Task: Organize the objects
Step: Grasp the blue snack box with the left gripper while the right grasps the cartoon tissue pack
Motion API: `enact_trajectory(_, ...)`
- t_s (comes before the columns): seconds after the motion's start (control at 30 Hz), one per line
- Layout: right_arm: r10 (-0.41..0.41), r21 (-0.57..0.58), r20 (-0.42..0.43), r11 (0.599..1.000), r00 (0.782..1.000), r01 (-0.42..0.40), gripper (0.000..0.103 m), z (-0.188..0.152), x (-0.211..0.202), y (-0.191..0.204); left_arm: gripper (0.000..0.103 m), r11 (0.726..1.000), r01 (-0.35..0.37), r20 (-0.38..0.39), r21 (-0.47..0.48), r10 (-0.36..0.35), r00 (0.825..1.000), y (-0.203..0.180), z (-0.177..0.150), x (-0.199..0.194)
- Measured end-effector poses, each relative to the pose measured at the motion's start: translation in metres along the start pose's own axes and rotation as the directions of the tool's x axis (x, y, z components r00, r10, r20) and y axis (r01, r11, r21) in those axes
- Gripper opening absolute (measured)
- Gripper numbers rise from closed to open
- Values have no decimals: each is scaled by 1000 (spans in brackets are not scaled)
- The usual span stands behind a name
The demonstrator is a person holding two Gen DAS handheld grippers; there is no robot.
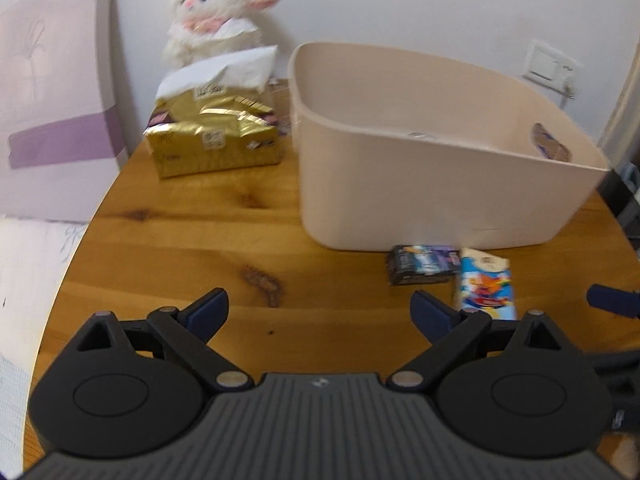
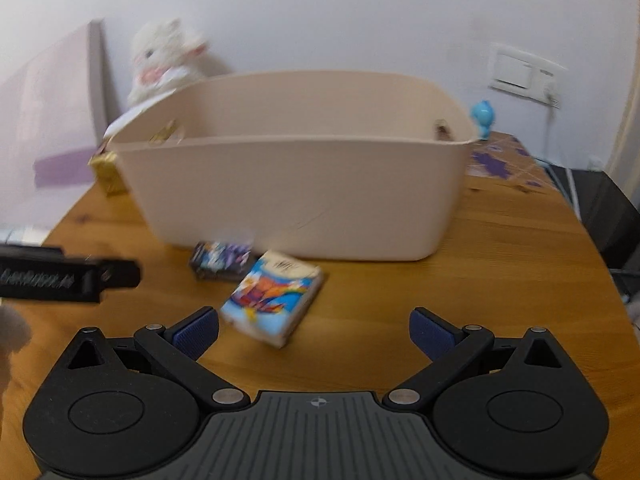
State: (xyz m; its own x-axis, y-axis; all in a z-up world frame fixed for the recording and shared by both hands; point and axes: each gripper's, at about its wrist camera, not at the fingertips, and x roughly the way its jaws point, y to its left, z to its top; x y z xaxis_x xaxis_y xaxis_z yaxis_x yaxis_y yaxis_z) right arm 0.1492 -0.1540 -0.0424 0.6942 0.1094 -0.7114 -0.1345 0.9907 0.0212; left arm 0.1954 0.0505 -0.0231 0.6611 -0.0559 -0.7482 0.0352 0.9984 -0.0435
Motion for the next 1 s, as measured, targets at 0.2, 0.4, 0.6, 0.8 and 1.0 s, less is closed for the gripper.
enact_trajectory(0.2, 8, -38, 8, 999, 1000, -8, 103, -2, 22, 24, 98, 999, -31, -14, -42, 31, 999, 14, -3, 15)
enact_trajectory(0.4, -1, -31, 3, 1000, 1000, 1, 101, 7, 45, 38, 98, 998, -53, -11, -41, 52, 999, 21, -4, 24)
enact_trajectory(0.6, -45, 31, -32, 998, 998, 46, 101, 1, 63, 12, 98, 998, -55, 0, -1, 55, 998, 13, -6, 28)
enact_trajectory(0.8, -57, 56, -13, 997, 998, 57, 100, -3, 63, -18, 98, 999, -10, -4, 43, 10, 1000, -6, -8, 32)
enact_trajectory(1.0, -78, 61, 7, 995, 997, 77, 99, -9, 64, -32, 98, 996, 28, 3, 83, -28, 1000, -27, -4, 34)
